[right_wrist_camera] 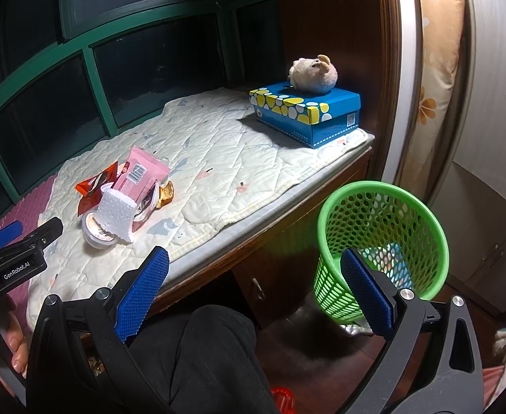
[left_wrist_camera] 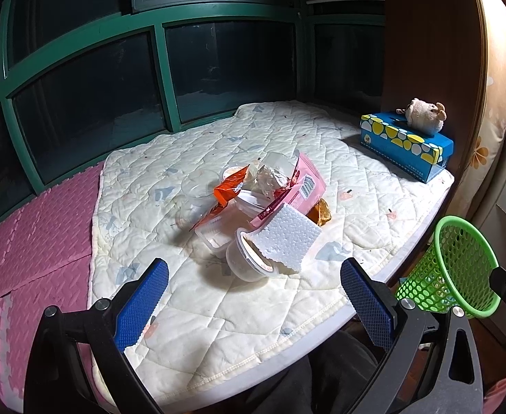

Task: Collect trash

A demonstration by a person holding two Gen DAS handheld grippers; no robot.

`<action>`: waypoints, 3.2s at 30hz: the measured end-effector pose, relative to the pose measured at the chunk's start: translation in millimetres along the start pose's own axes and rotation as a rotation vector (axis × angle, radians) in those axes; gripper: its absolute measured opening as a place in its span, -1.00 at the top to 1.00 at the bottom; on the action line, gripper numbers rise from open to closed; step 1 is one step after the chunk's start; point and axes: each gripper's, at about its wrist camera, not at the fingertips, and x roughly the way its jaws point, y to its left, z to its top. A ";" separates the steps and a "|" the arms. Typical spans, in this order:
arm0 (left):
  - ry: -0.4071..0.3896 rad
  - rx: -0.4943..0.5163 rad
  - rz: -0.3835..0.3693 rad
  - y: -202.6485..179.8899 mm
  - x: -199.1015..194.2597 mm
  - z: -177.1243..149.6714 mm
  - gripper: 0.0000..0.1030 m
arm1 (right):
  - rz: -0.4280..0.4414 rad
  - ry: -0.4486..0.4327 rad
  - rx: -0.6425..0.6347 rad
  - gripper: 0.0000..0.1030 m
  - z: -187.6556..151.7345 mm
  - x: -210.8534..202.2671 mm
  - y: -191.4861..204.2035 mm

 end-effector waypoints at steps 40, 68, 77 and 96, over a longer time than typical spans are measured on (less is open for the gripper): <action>0.039 -0.020 0.002 4.2 13.7 3.2 -0.88 | 0.018 0.021 -0.017 -0.91 3.4 11.0 5.2; 0.083 -0.032 0.014 18.0 42.4 15.0 -0.88 | 0.060 0.045 -0.073 -0.91 17.7 38.1 24.6; 0.085 -0.047 0.040 37.9 54.2 27.5 -0.88 | 0.109 0.060 -0.111 -0.91 31.0 56.3 40.5; 0.110 -0.127 0.115 98.2 74.9 27.3 -0.88 | 0.350 0.182 -0.136 -0.73 61.1 115.3 106.9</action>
